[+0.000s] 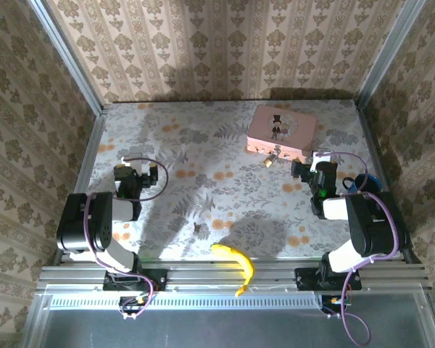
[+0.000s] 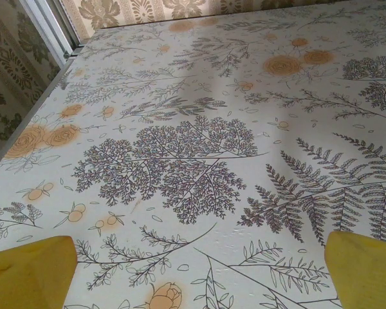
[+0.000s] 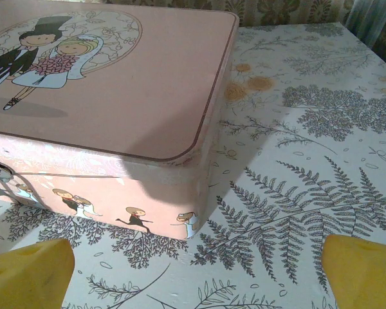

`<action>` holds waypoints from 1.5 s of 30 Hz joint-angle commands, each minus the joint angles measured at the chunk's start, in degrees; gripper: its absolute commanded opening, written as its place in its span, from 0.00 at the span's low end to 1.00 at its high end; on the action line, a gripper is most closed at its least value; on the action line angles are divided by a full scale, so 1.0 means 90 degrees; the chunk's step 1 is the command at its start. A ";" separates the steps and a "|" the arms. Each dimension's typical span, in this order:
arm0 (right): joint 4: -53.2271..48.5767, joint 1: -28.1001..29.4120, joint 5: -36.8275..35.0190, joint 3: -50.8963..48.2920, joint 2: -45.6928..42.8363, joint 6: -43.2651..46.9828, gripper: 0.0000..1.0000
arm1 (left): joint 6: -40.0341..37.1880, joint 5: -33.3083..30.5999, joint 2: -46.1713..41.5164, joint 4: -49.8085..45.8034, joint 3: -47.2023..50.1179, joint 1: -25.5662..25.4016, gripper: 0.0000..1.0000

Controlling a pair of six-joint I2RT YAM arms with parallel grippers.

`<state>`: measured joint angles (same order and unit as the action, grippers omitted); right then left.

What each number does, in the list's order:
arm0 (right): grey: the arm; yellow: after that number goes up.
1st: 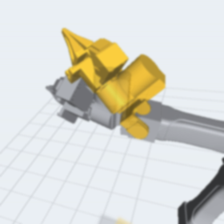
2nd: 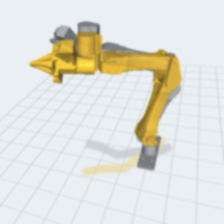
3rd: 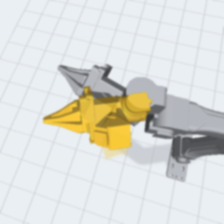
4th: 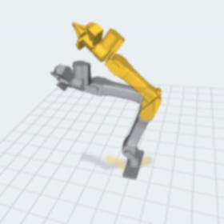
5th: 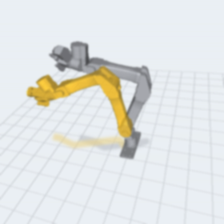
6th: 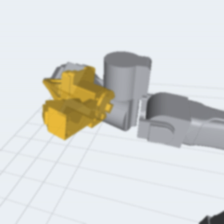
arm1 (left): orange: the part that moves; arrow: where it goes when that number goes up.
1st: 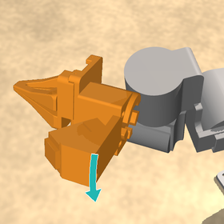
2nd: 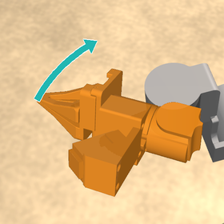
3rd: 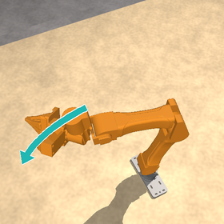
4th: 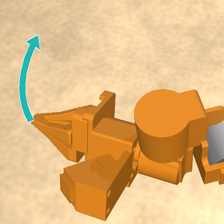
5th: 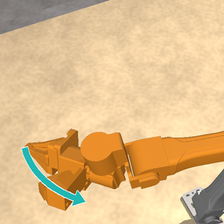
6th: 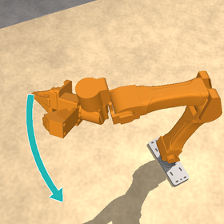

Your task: Unlock a padlock with a key

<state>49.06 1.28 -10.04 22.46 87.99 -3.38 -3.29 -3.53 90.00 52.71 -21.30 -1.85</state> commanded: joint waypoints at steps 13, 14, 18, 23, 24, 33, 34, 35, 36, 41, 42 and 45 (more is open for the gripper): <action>0.0038 0.0034 0.0052 0.0054 -0.0059 -0.0001 1.00 | -0.0081 -0.0056 -0.0078 0.0101 -0.0086 -0.0008 1.00; 0.0040 0.0034 0.0054 0.0054 -0.0059 -0.0004 1.00 | -0.0082 -0.0057 -0.0078 0.0101 -0.0090 -0.0004 1.00; 0.0037 0.0034 0.0052 0.0063 -0.0059 -0.0005 1.00 | -0.0084 -0.0057 -0.0078 0.0101 -0.0091 -0.0009 1.00; 0.0045 0.0034 0.0051 0.0047 -0.0059 0.0004 1.00 | -0.0084 -0.0048 -0.0078 0.0091 -0.0095 -0.0005 1.00; 0.0047 0.0034 0.0051 0.0044 -0.0058 0.0005 1.00 | -0.0084 -0.0038 -0.0077 0.0082 -0.0101 -0.0005 1.00; 0.0038 0.0034 0.0052 0.0046 -0.0059 0.0004 1.00 | -0.0076 -0.0027 -0.0078 0.0081 -0.0097 0.0000 1.00; 0.0037 0.0034 0.0058 0.0046 -0.0059 0.0004 1.00 | -0.0076 -0.0028 -0.0083 0.0083 -0.0096 0.0000 1.00; 0.0038 0.0034 0.0052 0.0046 -0.0059 0.0004 1.00 | -0.0079 -0.0025 -0.0080 0.0081 -0.0096 0.0000 1.00; 0.0038 0.0035 0.0053 0.0060 -0.0059 0.0004 1.00 | -0.0078 -0.0028 -0.0078 0.0081 -0.0094 -0.0002 1.00; 0.0042 0.0034 0.0052 0.0050 -0.0059 0.0004 1.00 | -0.0075 -0.0028 -0.0076 0.0081 -0.0099 0.0000 1.00; 0.0047 0.0034 0.0051 0.0044 -0.0061 0.0004 1.00 | -0.0084 -0.0027 -0.0079 0.0086 -0.0097 0.0000 1.00; -0.0054 0.0042 0.0116 0.0099 -0.0085 0.0040 1.00 | -0.0079 -0.0028 -0.0081 0.0091 -0.0095 0.0000 1.00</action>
<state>49.01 1.28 -10.00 22.46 87.99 -3.36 -3.29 -3.53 90.00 52.71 -21.30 -1.85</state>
